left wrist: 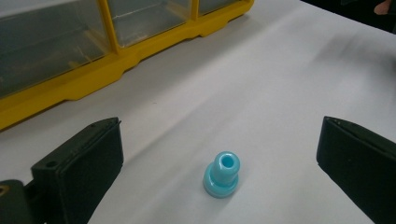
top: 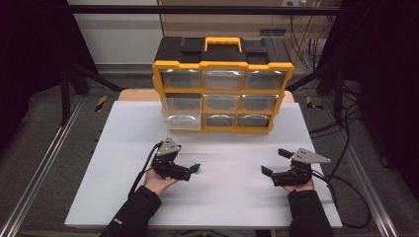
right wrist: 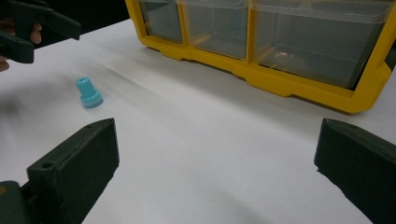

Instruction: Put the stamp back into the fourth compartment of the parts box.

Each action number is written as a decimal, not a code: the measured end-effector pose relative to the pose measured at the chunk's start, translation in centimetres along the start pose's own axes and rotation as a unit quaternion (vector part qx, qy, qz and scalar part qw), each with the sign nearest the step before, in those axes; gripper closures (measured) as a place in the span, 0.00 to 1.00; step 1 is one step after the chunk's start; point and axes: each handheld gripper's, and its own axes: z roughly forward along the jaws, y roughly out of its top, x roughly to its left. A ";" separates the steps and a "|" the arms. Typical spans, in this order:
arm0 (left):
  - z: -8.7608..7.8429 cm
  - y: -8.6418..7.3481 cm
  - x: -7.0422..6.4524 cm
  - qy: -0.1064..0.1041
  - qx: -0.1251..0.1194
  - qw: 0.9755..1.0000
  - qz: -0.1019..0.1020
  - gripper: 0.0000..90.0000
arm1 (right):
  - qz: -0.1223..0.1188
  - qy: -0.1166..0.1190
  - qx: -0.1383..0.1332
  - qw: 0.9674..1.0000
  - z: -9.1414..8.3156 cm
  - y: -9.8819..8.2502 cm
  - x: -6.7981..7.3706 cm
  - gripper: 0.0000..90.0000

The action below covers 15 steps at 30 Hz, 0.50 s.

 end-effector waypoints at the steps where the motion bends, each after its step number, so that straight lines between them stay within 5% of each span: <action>1: 0.0 0.0 0.0 0.000 0.000 1.000 0.000 0.00 | 0.000 0.000 0.000 1.000 0.0 0.0 0.0 0.01; 15: 1.2 -0.8 -0.1 0.008 0.025 1.000 -0.004 0.02 | -0.001 0.001 0.001 1.000 0.0 0.0 0.0 0.01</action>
